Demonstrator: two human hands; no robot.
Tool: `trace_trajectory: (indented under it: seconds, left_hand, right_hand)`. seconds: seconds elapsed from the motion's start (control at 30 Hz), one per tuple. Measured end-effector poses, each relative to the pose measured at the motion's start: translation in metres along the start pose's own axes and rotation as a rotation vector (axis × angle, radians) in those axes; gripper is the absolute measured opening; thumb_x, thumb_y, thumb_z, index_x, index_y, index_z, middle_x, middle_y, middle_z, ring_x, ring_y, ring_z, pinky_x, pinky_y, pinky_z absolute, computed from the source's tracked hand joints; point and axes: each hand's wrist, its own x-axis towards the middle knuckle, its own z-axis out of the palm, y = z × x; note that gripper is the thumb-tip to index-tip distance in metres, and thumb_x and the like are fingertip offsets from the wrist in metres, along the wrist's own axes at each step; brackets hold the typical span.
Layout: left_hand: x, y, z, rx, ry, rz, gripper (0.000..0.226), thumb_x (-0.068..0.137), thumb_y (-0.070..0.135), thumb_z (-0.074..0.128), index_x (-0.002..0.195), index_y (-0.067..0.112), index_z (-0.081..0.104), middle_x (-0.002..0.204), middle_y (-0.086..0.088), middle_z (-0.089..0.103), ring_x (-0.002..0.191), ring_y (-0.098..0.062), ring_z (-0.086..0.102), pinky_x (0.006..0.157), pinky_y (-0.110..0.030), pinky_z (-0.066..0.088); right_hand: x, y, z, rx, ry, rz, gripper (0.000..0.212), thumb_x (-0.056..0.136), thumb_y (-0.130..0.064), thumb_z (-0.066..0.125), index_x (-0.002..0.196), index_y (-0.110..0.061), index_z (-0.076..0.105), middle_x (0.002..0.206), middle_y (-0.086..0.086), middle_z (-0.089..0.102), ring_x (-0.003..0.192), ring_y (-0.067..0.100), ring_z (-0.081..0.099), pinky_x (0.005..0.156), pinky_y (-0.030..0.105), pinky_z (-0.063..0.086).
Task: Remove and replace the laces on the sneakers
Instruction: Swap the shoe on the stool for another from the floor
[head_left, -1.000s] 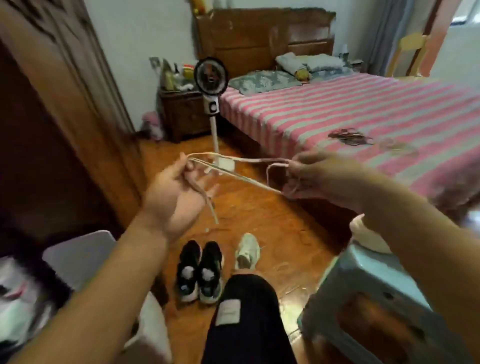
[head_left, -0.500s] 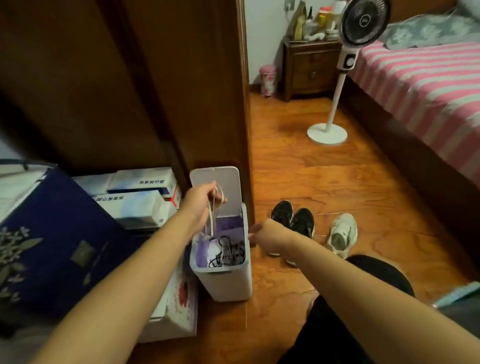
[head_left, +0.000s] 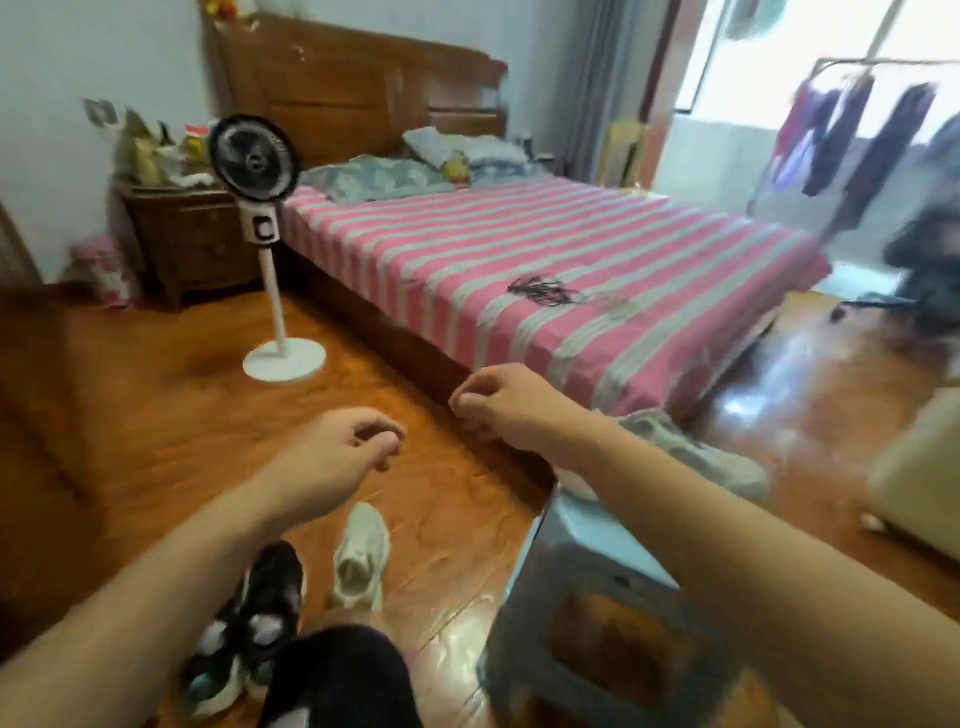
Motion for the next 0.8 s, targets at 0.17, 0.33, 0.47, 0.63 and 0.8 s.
trace_trajectory:
  seconds: [0.17,0.33,0.47,0.63,0.8]
  left_hand:
    - [0.096,0.094,0.084,0.056,-0.067,0.161,0.014,0.103,0.027,0.058,0.101,0.030,0.072,0.089,0.008,0.073,0.083,-0.012,0.069,0.075,-0.035,0.058]
    - [0.224,0.101,0.157,0.079,-0.167,0.103,0.016,0.100,0.023,0.058,0.101,0.028,0.073,0.099,0.008,0.072,0.092,-0.010,0.068,0.078,-0.028,0.053]
    - [0.342,0.088,0.195,0.230,-0.164,0.129,0.022,0.101,0.024,0.054,0.111,0.024,0.073,0.109,0.008,0.067,0.105,-0.015,0.063,0.084,-0.025,0.045]
    - [0.436,0.069,0.218,0.250,-0.178,0.082,0.021,0.097,0.025,0.054,0.103,0.016,0.072,0.103,-0.001,0.072,0.096,-0.020,0.066,0.087,-0.035,0.054]
    - [0.444,0.070,0.227,0.229,-0.243,0.137,0.020,0.099,0.024,0.056,0.108,0.019,0.074,0.104,0.003,0.072,0.093,-0.014,0.065,0.075,-0.024,0.044]
  right_hand:
    - [-0.009,0.095,-0.159,-0.078,0.239,0.176,0.018,0.092,-0.009,0.062,0.079,-0.001,0.072,0.077,0.020,0.072,0.064,0.018,0.063,0.066,0.038,0.055]
    - [0.060,0.190,-0.228,-0.267,0.308,0.313,0.024,0.092,-0.008,0.062,0.069,-0.005,0.069,0.058,0.002,0.062,0.044,0.002,0.057,0.048,0.016,0.044]
    - [0.187,0.256,-0.241,-0.504,0.185,0.285,0.031,0.096,-0.010,0.050,0.119,-0.012,0.071,0.122,0.007,0.070,0.113,0.023,0.064,0.087,0.022,0.044]
    - [0.323,0.307,-0.232,-0.635,0.004,0.351,0.050,0.100,-0.022,0.051,0.149,-0.013,0.046,0.152,0.014,0.048,0.136,0.030,0.048,0.108,0.032,0.040]
    - [0.319,0.313,-0.217,-0.792,-0.076,0.438,0.038,0.105,-0.022,0.044,0.126,0.004,0.061,0.128,0.026,0.059,0.119,0.036,0.057,0.089,0.035,0.046]
